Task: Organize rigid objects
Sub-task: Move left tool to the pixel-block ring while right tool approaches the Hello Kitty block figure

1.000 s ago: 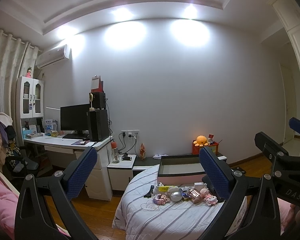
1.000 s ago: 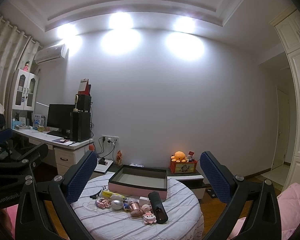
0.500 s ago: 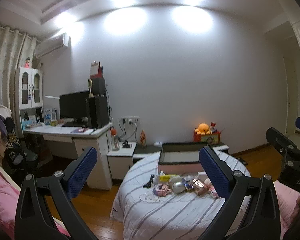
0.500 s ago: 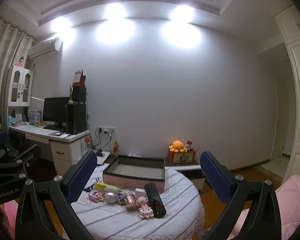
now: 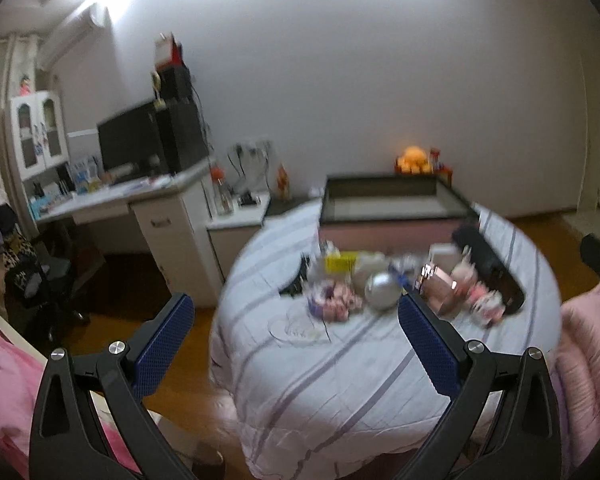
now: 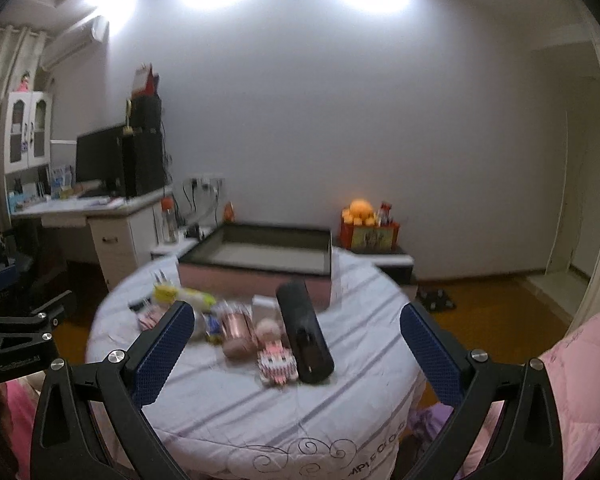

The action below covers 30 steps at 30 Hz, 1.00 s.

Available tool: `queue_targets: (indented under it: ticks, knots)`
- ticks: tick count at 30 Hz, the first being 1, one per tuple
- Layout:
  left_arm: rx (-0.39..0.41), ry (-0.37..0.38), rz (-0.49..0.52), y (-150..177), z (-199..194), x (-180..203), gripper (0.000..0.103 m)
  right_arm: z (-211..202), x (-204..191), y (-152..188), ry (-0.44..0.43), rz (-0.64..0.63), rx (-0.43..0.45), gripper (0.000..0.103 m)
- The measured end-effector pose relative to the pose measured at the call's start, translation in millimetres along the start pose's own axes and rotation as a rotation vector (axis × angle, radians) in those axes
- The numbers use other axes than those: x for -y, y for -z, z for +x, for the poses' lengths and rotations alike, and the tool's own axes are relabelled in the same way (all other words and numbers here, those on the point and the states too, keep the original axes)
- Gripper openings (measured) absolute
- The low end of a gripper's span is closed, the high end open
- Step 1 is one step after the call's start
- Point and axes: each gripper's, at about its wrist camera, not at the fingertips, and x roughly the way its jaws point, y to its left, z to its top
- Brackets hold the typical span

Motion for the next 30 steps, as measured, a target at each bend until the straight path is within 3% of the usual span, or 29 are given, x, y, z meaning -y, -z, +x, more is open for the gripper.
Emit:
queue_targets:
  ticks: [8,15,20,28,30]
  knots:
    - [-0.147,0.102,0.027,13.6,75.6,14.2,0.103,64.0,14.6,23.1,-0.001,0.039,-0.147,0.103]
    - [-0.264,0.091,0.079,17.1,138.7,21.8,0.103,106.2,24.6,31.3,-0.013,0.077,-0.209,0.103]
    - [-0.305,0.081,0.104,15.3,165.2,25.6,0.103,131.6,27.5,36.5,-0.014,0.087,-0.258,0.103]
    - [-0.340,0.124,0.098,12.0,186.3,26.8,0.103,156.6,22.0,40.8,-0.034,0.072,-0.306,0.103]
    - [-0.340,0.153,0.084,11.9,188.8,26.6,0.099,158.3,22.6,41.3,-0.034,0.073,-0.309,0.103]
